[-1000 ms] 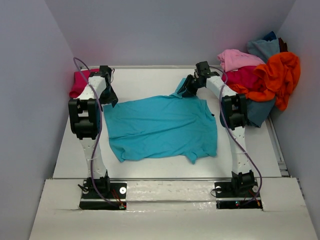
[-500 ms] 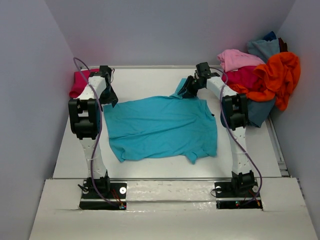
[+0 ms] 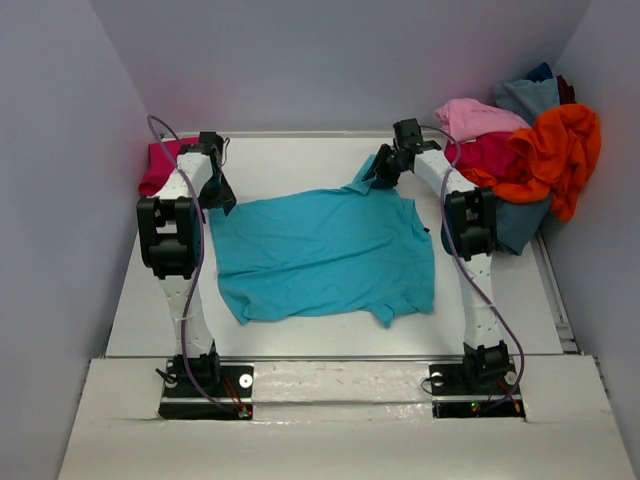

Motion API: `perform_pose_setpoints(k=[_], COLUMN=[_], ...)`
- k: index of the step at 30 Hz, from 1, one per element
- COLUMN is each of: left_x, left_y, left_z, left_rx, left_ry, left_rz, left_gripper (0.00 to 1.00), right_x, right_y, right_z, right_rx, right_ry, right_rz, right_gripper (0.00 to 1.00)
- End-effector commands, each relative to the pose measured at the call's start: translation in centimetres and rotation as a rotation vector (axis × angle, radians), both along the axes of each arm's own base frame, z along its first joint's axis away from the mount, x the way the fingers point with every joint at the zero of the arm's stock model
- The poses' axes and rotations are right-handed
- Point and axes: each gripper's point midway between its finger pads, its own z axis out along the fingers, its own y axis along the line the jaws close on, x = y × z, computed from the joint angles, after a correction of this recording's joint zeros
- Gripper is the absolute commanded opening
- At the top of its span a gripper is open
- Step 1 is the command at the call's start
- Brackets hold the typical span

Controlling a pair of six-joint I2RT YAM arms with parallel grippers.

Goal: Fold and stack the t-shirts
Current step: Flatten the tshirt out

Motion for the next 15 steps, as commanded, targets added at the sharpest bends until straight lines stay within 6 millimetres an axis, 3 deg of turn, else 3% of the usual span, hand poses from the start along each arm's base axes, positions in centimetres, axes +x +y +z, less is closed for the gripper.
perform_pose_setpoints(k=[1,10,11,15], left_x=[-0.3,-0.3,-0.4,-0.6], left_y=[0.2,0.2,0.2,0.3], left_z=[2.4,2.3,2.3,2.2], left_rx=[0.019,0.018,0.021,0.021], left_ry=[-0.039,-0.036,-0.035,-0.03], left_rz=[-0.005,-0.006,-0.005,-0.006], left_gripper=[0.72,0.72,0.72,0.72], right_x=[2.2,4.7,5.1,6.3], right_y=[-0.4,-1.7,-2.5,-3.4], right_z=[5.5,5.9,5.2,5.4], right_rx=[-0.012,-0.099,-0.119,-0.136], right_ry=[-0.155,-0.233,-0.227,-0.257], right_rz=[-0.014,-0.058,-0.07,-0.102], right_gripper=[0.44,0.44,0.44,0.44])
